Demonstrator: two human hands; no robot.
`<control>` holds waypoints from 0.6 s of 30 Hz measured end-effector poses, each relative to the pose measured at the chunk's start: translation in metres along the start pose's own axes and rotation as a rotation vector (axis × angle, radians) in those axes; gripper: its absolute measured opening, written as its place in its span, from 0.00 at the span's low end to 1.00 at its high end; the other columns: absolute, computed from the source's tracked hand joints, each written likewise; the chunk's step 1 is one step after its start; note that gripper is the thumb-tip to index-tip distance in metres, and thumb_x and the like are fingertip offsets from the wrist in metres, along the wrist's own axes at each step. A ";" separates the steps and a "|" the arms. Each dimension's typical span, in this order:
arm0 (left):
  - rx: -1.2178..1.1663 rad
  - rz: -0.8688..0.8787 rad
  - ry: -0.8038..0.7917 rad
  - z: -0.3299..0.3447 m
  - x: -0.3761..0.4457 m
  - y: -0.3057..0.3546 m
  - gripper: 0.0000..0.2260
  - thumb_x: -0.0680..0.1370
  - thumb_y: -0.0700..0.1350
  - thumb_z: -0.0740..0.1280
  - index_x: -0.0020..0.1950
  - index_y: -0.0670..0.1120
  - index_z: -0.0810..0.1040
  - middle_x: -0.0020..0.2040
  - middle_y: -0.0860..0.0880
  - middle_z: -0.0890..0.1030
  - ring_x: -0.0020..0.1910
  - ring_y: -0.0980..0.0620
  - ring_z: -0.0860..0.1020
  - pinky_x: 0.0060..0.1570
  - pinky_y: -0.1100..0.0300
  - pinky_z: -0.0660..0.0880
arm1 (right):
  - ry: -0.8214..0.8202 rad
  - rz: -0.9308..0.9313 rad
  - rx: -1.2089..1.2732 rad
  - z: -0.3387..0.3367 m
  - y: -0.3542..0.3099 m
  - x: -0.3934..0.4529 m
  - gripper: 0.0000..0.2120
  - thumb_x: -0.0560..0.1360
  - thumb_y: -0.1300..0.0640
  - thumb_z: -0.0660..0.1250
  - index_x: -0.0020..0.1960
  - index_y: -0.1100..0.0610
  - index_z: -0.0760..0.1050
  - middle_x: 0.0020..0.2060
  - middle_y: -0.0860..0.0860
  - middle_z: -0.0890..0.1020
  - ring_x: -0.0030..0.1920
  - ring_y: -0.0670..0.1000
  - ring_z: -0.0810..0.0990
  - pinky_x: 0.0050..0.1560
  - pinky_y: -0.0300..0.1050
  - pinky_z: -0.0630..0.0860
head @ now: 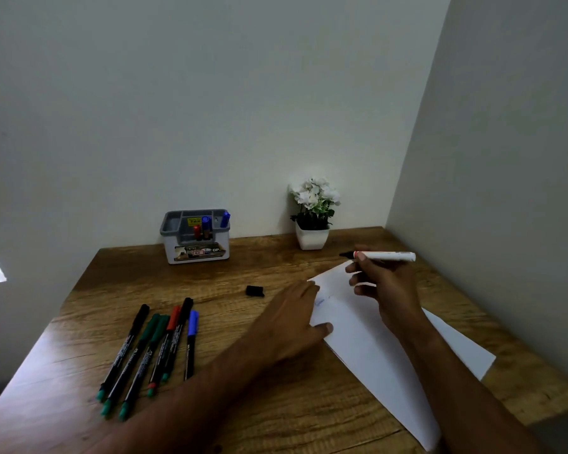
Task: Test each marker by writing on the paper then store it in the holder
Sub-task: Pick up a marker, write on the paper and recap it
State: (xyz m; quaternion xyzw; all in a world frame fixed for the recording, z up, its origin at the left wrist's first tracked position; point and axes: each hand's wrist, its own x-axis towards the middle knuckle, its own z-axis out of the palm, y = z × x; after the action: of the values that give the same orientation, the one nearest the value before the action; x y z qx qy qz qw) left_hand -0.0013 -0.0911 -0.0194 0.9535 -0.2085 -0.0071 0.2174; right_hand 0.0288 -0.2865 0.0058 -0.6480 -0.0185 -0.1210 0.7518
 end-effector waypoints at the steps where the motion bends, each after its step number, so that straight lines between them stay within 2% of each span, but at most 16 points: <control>1: 0.017 0.001 -0.023 0.003 0.000 -0.002 0.35 0.79 0.61 0.60 0.80 0.49 0.51 0.80 0.51 0.51 0.78 0.53 0.50 0.75 0.56 0.48 | 0.020 -0.031 -0.082 -0.002 0.003 0.000 0.10 0.77 0.59 0.72 0.57 0.61 0.82 0.43 0.60 0.86 0.37 0.56 0.84 0.32 0.45 0.79; 5: 0.057 0.023 -0.028 0.010 0.002 -0.008 0.35 0.79 0.62 0.58 0.80 0.50 0.49 0.80 0.52 0.49 0.79 0.55 0.47 0.75 0.56 0.46 | 0.041 -0.075 -0.319 -0.005 0.011 0.001 0.07 0.75 0.58 0.75 0.49 0.61 0.84 0.40 0.56 0.87 0.35 0.55 0.85 0.32 0.42 0.79; 8: 0.080 0.053 0.004 0.014 0.003 -0.011 0.34 0.79 0.62 0.57 0.80 0.50 0.49 0.80 0.52 0.49 0.78 0.56 0.47 0.75 0.57 0.45 | 0.023 -0.035 -0.370 -0.004 0.019 0.001 0.03 0.74 0.62 0.75 0.48 0.61 0.84 0.38 0.56 0.86 0.35 0.52 0.84 0.33 0.38 0.79; 14: 0.093 0.111 0.017 0.015 0.000 -0.011 0.32 0.81 0.60 0.56 0.80 0.50 0.48 0.80 0.53 0.48 0.78 0.57 0.46 0.71 0.63 0.41 | 0.063 -0.002 -0.491 -0.004 0.032 0.004 0.07 0.71 0.60 0.76 0.46 0.63 0.82 0.36 0.56 0.85 0.37 0.52 0.86 0.34 0.38 0.78; 18: 0.103 0.120 0.021 0.016 0.001 -0.012 0.31 0.81 0.60 0.55 0.80 0.49 0.50 0.80 0.52 0.50 0.78 0.57 0.47 0.70 0.64 0.40 | 0.060 -0.012 -0.523 -0.002 0.030 0.002 0.07 0.70 0.61 0.77 0.45 0.61 0.82 0.37 0.54 0.85 0.35 0.48 0.85 0.32 0.36 0.78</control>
State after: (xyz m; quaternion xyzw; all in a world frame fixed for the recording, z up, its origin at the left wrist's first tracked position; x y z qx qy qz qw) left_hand 0.0027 -0.0886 -0.0387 0.9492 -0.2631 0.0269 0.1703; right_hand 0.0368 -0.2850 -0.0237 -0.8163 0.0320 -0.1455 0.5581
